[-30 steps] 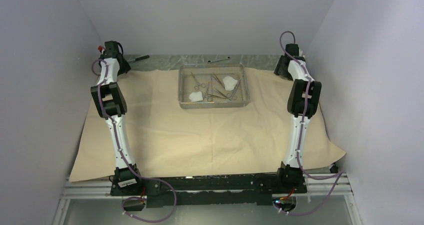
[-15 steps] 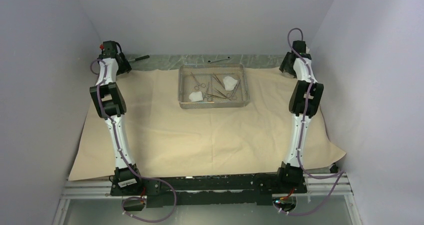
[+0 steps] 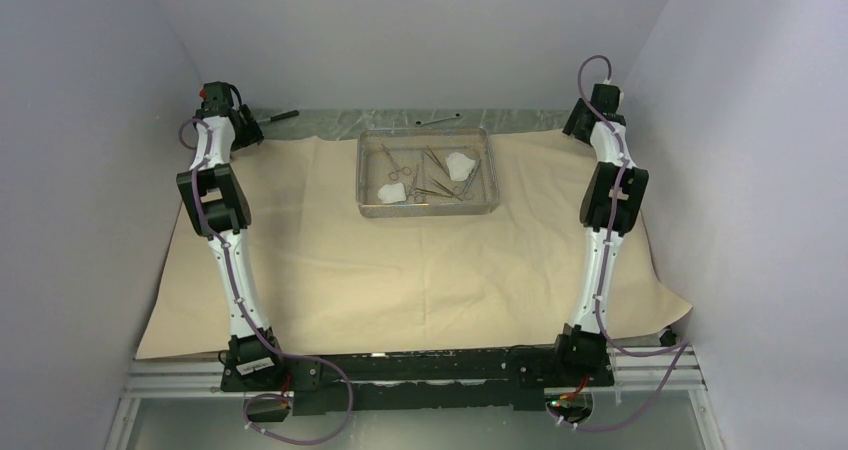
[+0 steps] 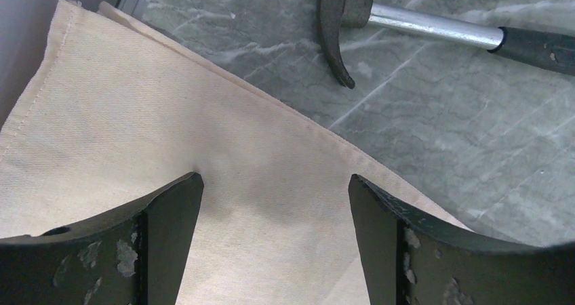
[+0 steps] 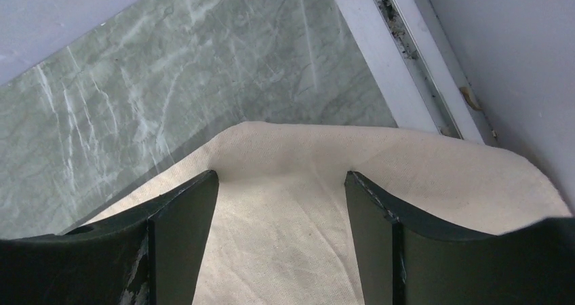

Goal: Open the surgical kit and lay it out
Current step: Smooth out the surgical kit at the center of the board.

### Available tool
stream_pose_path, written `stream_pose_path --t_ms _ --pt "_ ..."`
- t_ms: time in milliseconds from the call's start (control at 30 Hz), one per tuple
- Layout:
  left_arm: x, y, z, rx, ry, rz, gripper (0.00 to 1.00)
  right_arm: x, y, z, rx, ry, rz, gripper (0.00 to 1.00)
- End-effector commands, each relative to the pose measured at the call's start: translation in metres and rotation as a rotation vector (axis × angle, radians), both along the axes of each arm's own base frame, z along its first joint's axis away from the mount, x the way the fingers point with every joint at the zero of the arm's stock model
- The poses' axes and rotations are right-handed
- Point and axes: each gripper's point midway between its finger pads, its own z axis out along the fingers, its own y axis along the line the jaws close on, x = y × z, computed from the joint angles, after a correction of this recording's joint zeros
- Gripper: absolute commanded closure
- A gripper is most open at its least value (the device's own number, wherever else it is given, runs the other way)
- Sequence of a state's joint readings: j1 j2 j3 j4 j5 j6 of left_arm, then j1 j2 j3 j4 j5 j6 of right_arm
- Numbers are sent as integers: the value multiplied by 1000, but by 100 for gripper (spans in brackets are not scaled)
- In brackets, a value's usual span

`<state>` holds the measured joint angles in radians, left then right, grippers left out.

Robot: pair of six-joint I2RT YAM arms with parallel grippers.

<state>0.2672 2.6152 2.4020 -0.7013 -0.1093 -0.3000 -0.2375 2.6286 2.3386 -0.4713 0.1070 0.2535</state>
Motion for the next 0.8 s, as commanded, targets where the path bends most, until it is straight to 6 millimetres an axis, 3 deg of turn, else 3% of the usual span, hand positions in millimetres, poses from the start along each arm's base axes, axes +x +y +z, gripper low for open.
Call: stream_pose_path --t_ms 0,167,267,367,400,667,767 --pt "-19 -31 -17 -128 74 -30 16 -5 -3 -19 106 15 -4 28" --pt "-27 -28 -22 -127 91 -7 16 -13 -6 -25 127 50 -34 45" --pt "-29 -27 -24 -125 96 -4 17 -17 -13 -21 82 59 -69 66" --pt "-30 -26 -27 -120 108 -3 17 -15 -21 -3 32 39 -89 95" --pt "-31 -26 -28 -119 113 -4 18 -13 -22 7 14 24 -92 100" --pt "-30 -28 -22 -128 107 -12 19 3 -21 103 -19 -199 -85 100" --pt "-36 -29 -20 -119 117 -18 19 5 -18 126 -29 -251 -71 100"
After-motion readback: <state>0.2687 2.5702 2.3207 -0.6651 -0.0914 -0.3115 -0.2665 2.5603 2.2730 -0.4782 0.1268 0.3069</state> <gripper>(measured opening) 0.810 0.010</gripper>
